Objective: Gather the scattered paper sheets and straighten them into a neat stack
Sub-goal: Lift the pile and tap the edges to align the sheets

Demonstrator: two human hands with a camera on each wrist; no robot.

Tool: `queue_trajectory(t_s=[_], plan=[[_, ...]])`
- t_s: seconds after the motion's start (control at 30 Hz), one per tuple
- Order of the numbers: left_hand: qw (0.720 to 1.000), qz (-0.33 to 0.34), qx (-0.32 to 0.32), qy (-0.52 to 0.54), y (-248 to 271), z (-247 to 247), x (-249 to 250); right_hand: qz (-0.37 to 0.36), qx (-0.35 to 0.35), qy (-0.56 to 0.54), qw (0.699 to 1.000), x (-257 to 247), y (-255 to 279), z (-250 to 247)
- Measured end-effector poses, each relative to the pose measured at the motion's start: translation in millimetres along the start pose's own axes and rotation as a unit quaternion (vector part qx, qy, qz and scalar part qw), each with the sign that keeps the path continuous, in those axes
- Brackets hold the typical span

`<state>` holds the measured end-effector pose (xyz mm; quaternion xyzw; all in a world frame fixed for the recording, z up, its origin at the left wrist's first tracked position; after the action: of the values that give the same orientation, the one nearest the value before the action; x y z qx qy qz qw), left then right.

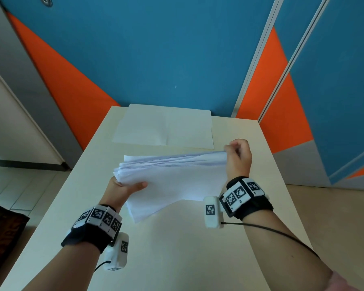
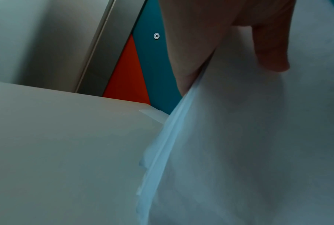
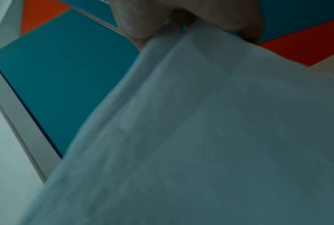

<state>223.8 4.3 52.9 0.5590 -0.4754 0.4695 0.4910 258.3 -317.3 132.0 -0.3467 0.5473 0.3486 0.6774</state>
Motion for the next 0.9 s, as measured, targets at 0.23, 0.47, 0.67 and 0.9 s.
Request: queue_trajectory(t_s=[0.23,0.47,0.67,0.9], plan=[[0.999,-0.040,0.028,-0.010,-6,1,-12,0.021,-0.087,0.005,0.996,4,-4,1],[0.994,-0.050,0.085,0.050,-6,-10,-9,0.106,-0.319,-0.032,0.941,17,-3,12],[0.987,-0.052,0.073,0.133,-2,-14,-3,0.137,-0.243,0.057,0.959,44,-9,-19],[0.963,-0.089,0.027,0.252,7,11,-4,0.315,-0.274,-0.183,0.890,76,55,21]])
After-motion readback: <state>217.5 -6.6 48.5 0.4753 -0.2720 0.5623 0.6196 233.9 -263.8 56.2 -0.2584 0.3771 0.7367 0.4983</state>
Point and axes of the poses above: each hand's wrist, its own y-axis away from the middle knuckle, its own z-axis out of the palm, x = y × z, the point moved 9 cm from there along -y, towards the middle knuckle, and after that the axes turned 10 degrees about -y, right-handed, at the moved point
